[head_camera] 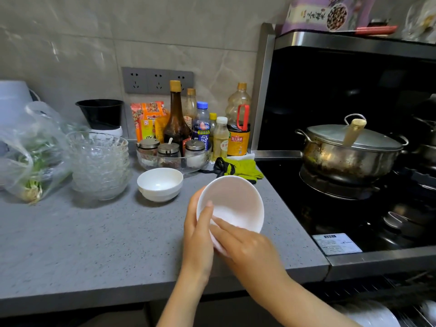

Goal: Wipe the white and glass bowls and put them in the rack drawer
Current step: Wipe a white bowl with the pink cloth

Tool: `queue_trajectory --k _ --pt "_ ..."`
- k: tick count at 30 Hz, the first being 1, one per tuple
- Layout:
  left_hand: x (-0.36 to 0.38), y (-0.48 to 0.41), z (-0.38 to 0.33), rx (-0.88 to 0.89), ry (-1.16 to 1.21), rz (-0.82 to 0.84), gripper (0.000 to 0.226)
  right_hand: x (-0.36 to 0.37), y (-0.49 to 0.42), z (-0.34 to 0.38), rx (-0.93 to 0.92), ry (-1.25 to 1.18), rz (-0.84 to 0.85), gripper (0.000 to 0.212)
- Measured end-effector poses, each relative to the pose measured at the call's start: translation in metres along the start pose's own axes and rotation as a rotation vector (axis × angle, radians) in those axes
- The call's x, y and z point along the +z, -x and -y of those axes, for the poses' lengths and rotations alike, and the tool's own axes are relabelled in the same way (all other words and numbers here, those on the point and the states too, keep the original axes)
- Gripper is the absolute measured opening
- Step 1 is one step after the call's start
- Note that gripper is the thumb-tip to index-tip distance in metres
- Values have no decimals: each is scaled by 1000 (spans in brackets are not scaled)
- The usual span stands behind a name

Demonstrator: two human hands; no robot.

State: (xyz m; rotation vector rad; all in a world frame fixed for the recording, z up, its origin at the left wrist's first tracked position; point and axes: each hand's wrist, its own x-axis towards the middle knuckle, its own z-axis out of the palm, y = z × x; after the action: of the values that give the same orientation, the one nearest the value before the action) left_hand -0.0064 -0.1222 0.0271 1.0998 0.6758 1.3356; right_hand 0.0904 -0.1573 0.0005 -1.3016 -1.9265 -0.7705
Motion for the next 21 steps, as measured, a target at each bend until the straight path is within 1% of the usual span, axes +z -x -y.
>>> queue_trajectory --k 1,2,3,5,7,8,10,11,12,13,14,16,18,20,21 --pt "-2 -2 -3 -1 -19 21 24 -3 1 -4 -54 24 -6 31" --pt "-7 -6 -8 -8 -37 47 23 -8 3 -11 -134 38 -1 22" --pt "-12 -10 -12 -11 -64 74 22 -14 2 -17 -192 56 9 19" --pt "-19 -16 -20 -12 -136 128 20 -23 -1 -30 -259 87 20 41" --pt "-20 -17 -21 -29 -139 149 18 -23 -3 -32 -265 98 6 52" --pt "-18 -15 -19 -35 -105 137 18 -20 -3 -29 -250 104 -4 50" --pt "-10 -9 -13 -29 -33 84 23 -12 -6 -19 -174 88 -38 26" --pt "-4 -4 -10 -30 -10 58 25 -8 -6 -14 -106 43 -52 21" --pt "-1 -2 -6 -41 10 31 25 -5 -6 -10 -40 -2 -55 25" --pt "1 0 -5 -60 28 3 22 -2 -5 -7 -20 -19 -35 29" --pt "0 -1 -6 -78 40 -13 19 -1 -4 -7 -40 0 -15 30" --pt "-8 -7 -11 -95 19 19 20 -8 -3 -14 -189 54 15 21" --pt "-17 -14 -19 -80 -76 108 19 -19 -5 -27 -282 84 4 40" --pt "-21 -17 -21 -61 -148 188 20 -23 -6 -34 -297 95 -3 47" --pt "-20 -16 -20 -55 -136 195 22 -22 -6 -33 -284 104 -2 48"
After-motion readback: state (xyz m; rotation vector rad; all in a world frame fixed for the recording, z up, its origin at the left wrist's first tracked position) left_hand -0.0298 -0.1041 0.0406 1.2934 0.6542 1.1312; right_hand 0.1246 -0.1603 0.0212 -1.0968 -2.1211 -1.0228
